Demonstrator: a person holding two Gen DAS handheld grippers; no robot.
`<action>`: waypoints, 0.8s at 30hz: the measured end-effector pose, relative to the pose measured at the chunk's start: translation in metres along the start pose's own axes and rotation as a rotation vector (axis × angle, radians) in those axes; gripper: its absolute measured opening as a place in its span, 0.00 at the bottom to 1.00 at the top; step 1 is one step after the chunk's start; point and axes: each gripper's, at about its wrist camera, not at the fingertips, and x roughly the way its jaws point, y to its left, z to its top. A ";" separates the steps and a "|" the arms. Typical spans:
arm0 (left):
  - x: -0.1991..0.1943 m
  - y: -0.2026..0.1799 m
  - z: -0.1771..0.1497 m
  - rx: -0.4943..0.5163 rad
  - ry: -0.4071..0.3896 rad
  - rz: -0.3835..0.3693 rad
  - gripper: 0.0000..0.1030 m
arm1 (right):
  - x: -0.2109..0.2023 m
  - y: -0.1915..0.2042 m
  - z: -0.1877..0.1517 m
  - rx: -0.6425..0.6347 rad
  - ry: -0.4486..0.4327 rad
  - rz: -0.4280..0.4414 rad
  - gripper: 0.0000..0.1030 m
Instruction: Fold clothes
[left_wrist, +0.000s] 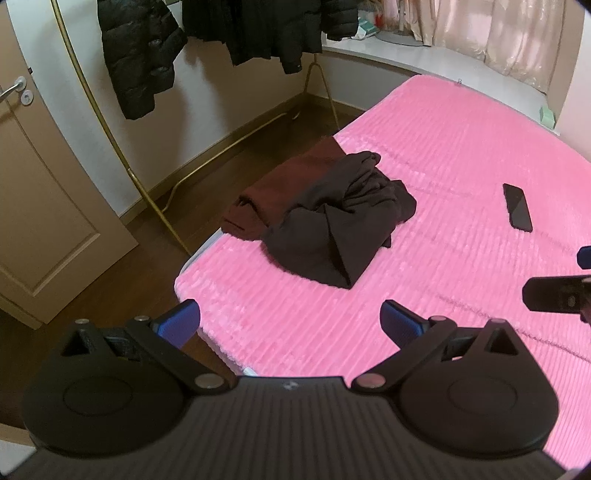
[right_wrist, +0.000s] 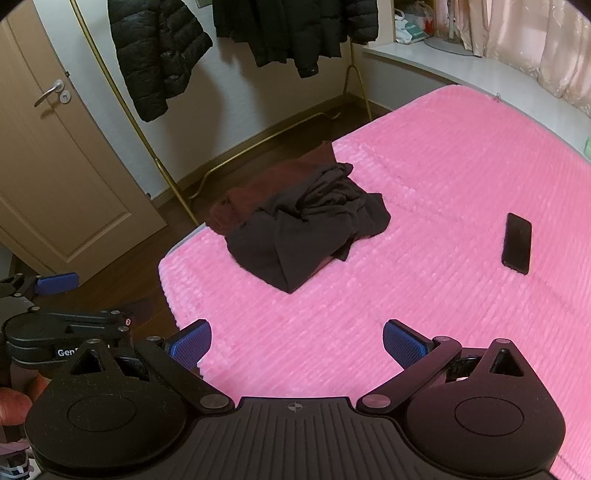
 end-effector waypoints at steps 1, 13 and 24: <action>0.000 0.000 0.000 0.000 0.002 -0.001 0.99 | 0.000 0.000 0.000 -0.001 0.000 -0.002 0.98; 0.002 0.001 -0.005 0.000 0.022 -0.011 0.99 | 0.008 0.001 -0.016 -0.011 -0.004 -0.007 0.98; 0.005 0.003 -0.007 0.000 0.029 -0.018 0.99 | 0.005 -0.002 -0.016 -0.003 0.000 0.000 0.98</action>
